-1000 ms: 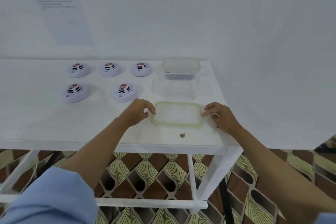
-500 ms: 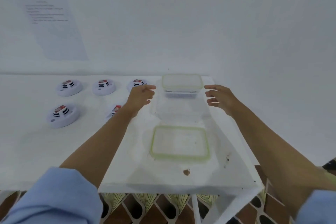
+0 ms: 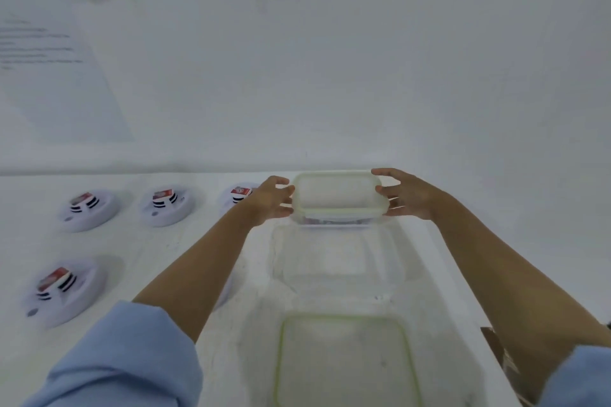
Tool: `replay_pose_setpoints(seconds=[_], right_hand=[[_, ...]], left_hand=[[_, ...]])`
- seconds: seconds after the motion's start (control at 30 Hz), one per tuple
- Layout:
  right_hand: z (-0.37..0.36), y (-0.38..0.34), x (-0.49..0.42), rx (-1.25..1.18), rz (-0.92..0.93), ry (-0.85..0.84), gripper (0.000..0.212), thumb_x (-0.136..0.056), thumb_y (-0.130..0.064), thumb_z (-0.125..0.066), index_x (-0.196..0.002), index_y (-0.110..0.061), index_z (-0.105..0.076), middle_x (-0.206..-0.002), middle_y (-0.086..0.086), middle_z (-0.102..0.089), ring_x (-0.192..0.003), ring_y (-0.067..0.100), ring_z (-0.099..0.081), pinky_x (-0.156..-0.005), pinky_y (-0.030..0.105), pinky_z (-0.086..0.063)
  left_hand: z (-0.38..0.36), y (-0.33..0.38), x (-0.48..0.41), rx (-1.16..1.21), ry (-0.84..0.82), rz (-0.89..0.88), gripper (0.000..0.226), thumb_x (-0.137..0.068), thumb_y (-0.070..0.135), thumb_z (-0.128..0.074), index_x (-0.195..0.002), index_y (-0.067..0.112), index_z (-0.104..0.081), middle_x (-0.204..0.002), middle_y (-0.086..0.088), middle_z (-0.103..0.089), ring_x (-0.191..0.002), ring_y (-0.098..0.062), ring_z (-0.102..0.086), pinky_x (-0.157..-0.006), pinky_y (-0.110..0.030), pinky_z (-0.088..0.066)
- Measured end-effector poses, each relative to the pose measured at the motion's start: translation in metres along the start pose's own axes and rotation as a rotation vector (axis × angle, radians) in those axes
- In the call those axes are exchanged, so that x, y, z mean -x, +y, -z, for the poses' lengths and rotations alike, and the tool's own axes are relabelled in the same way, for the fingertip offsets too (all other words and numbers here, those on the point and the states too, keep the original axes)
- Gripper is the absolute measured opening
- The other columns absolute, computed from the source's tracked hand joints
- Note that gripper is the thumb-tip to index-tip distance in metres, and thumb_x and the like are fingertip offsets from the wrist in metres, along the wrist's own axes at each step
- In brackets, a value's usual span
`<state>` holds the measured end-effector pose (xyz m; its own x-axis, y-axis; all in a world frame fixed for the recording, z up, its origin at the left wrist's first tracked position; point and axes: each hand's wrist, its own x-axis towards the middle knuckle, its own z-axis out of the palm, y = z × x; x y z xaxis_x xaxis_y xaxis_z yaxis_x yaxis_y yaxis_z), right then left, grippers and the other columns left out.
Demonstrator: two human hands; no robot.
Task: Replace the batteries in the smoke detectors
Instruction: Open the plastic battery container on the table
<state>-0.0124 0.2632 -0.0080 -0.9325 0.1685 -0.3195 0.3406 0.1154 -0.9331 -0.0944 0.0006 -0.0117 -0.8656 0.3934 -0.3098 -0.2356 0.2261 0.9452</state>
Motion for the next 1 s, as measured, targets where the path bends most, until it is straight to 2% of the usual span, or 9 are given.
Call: replay_pose_setpoints(seconds=[0.1,0.2,0.27,0.43,0.57,0.67,0.8,0.9,1.0], right_hand=[[0.01,-0.004,-0.013,0.004,-0.039,-0.093,0.043,-0.088,-0.002,-0.058,-0.121,-0.029,-0.051,-0.089,0.004,-0.061,-0.067,0.017,-0.062,-0.062,0.029,-0.057],[0.019,-0.002,-0.027,-0.023,-0.076,-0.18,0.047,-0.085,0.001,-0.06,-0.118,-0.032,-0.054,-0.098,0.008,-0.058,-0.083,0.025,-0.054,-0.077,0.037,-0.059],[0.022,-0.001,-0.032,-0.035,-0.083,-0.221,0.046,-0.084,0.0,-0.062,-0.114,-0.035,-0.055,-0.104,0.01,-0.055,-0.092,0.028,-0.047,-0.086,0.041,-0.054],[0.022,0.001,-0.034,-0.056,-0.077,-0.278,0.049,-0.087,-0.002,-0.059,-0.117,-0.039,-0.05,-0.104,0.01,-0.055,-0.094,0.028,-0.048,-0.086,0.038,-0.053],[0.022,0.001,-0.034,-0.025,-0.043,-0.212,0.055,-0.087,-0.002,-0.059,-0.127,-0.035,-0.045,-0.083,0.009,-0.047,-0.07,0.018,-0.044,-0.068,0.028,-0.051],[0.023,-0.003,-0.033,0.068,-0.034,-0.175,0.058,-0.083,-0.004,-0.064,-0.129,-0.034,-0.045,-0.075,0.007,-0.045,-0.057,0.013,-0.044,-0.061,0.025,-0.046],[0.019,-0.013,-0.029,0.207,0.028,-0.178,0.07,-0.078,-0.004,-0.071,-0.131,-0.039,-0.041,-0.098,0.006,-0.057,-0.091,0.021,-0.058,-0.082,0.034,-0.05],[0.011,-0.016,-0.031,0.16,0.047,-0.186,0.08,-0.075,0.002,-0.071,-0.134,-0.042,-0.039,-0.109,0.006,-0.056,-0.105,0.024,-0.057,-0.09,0.039,-0.046],[0.01,-0.012,-0.033,0.11,0.047,-0.141,0.08,-0.073,0.004,-0.071,-0.134,-0.037,-0.039,-0.1,0.006,-0.056,-0.095,0.021,-0.059,-0.08,0.034,-0.048]], left_hand=[[-0.001,0.002,-0.01,0.065,-0.029,0.006,0.036,-0.095,0.007,-0.048,-0.129,0.009,-0.036,-0.089,-0.011,-0.057,-0.075,-0.021,-0.058,-0.062,-0.025,-0.056],[0.0,0.003,-0.015,0.067,-0.103,0.013,0.035,-0.094,0.008,-0.049,-0.126,0.016,-0.037,-0.104,-0.014,-0.056,-0.08,-0.023,-0.059,-0.059,-0.026,-0.058],[0.0,0.001,-0.02,0.06,-0.125,0.02,0.036,-0.093,0.009,-0.052,-0.124,0.02,-0.037,-0.113,-0.015,-0.054,-0.085,-0.025,-0.058,-0.067,-0.032,-0.058],[-0.004,-0.004,-0.027,0.147,-0.082,0.036,0.036,-0.093,0.006,-0.052,-0.121,0.021,-0.036,-0.1,-0.007,-0.052,-0.093,-0.025,-0.051,-0.089,-0.044,-0.048],[-0.009,-0.002,-0.025,0.055,0.005,-0.031,0.03,-0.093,0.006,-0.051,-0.118,0.017,-0.037,-0.094,-0.008,-0.047,-0.086,-0.021,-0.045,-0.075,-0.032,-0.051],[-0.011,0.001,-0.023,0.0,0.053,-0.046,0.029,-0.091,0.007,-0.055,-0.113,0.017,-0.038,-0.107,-0.012,-0.046,-0.093,-0.025,-0.049,-0.079,-0.036,-0.052],[-0.016,0.003,-0.027,-0.209,0.3,-0.145,0.044,-0.086,0.012,-0.064,-0.121,0.011,-0.037,-0.105,-0.015,-0.049,-0.077,-0.023,-0.053,-0.078,-0.042,-0.054],[-0.024,0.01,-0.023,-0.438,0.452,-0.172,0.051,-0.088,0.025,-0.062,-0.124,0.006,-0.032,-0.108,-0.021,-0.053,-0.077,-0.029,-0.054,-0.066,-0.04,-0.052],[-0.029,0.018,-0.019,-0.307,0.396,0.018,0.059,-0.088,0.033,-0.06,-0.123,0.0,-0.026,-0.122,-0.02,-0.045,-0.093,-0.04,-0.061,-0.041,-0.031,-0.052]])
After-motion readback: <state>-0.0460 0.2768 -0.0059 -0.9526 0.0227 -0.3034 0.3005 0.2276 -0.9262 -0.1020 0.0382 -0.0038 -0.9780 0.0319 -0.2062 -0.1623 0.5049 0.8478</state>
